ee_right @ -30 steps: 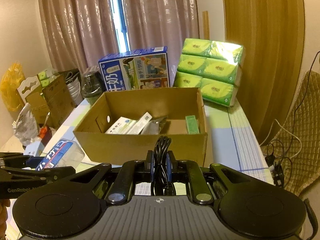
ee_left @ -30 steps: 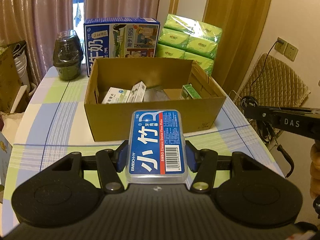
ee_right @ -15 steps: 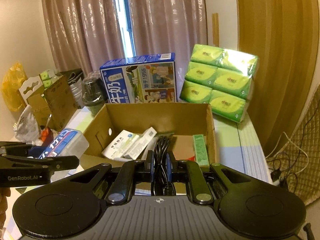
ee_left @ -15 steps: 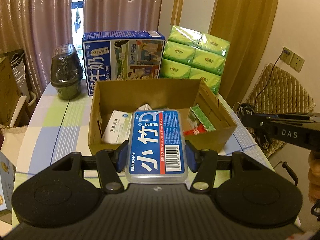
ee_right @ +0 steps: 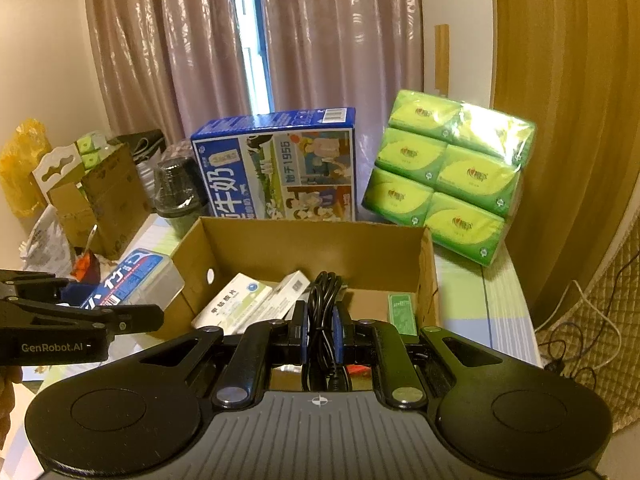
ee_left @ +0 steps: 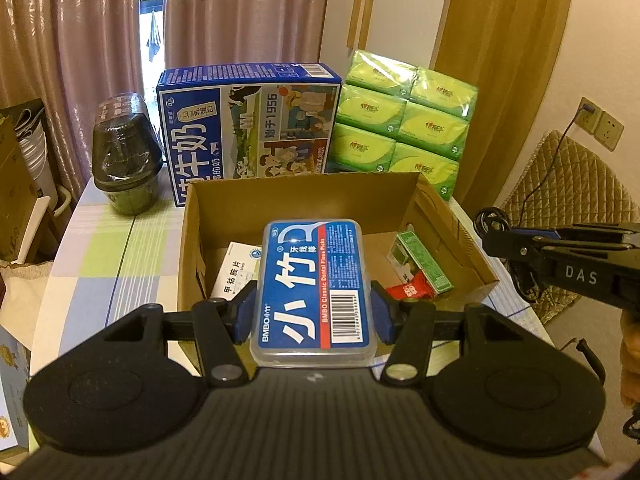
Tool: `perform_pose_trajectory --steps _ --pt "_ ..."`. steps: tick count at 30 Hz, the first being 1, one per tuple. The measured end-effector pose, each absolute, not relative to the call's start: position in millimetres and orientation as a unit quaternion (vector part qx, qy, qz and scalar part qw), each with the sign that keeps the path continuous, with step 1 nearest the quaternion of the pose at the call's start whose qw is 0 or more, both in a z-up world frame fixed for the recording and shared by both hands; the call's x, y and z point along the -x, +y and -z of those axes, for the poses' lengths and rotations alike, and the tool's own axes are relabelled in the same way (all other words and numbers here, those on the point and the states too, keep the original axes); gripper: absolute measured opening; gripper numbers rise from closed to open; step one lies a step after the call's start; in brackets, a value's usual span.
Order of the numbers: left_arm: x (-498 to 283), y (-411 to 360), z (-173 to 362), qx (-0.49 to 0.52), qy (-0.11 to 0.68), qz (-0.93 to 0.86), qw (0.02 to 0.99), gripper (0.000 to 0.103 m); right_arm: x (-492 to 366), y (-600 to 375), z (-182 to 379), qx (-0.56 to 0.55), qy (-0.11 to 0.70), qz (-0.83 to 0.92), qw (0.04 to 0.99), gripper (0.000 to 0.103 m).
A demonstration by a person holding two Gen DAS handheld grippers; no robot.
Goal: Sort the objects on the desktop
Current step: 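Carry the toothpick box and black cable over the cardboard box, then open both grippers to drop the toothpick box and cable into the box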
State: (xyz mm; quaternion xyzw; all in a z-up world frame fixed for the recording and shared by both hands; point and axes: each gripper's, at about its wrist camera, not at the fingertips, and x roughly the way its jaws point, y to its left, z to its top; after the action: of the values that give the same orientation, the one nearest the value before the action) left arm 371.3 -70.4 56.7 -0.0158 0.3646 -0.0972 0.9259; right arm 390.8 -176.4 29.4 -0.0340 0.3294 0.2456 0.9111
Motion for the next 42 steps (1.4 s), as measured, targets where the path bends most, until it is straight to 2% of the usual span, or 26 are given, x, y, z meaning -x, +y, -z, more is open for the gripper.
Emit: perform_pose_trajectory --steps 24,29,40,41,42 --pt "-450 -61 -19 0.018 0.393 0.087 0.915 0.052 -466 -149 -3 0.03 0.351 -0.236 0.906 0.009" --pt "-466 -52 -6 0.064 0.39 0.09 0.914 0.055 -476 -144 6 0.034 0.358 -0.234 0.903 0.009" --pt "-459 -29 -6 0.063 0.378 0.073 0.921 0.055 -490 -142 12 0.01 0.343 -0.243 0.907 0.01" --pt "-457 -27 -7 0.063 0.376 0.072 0.922 0.055 -491 -143 11 0.007 0.342 -0.24 0.908 0.015" --pt "-455 -25 -7 0.065 0.375 0.071 0.922 0.056 -491 -143 9 0.003 0.34 -0.239 0.91 0.029"
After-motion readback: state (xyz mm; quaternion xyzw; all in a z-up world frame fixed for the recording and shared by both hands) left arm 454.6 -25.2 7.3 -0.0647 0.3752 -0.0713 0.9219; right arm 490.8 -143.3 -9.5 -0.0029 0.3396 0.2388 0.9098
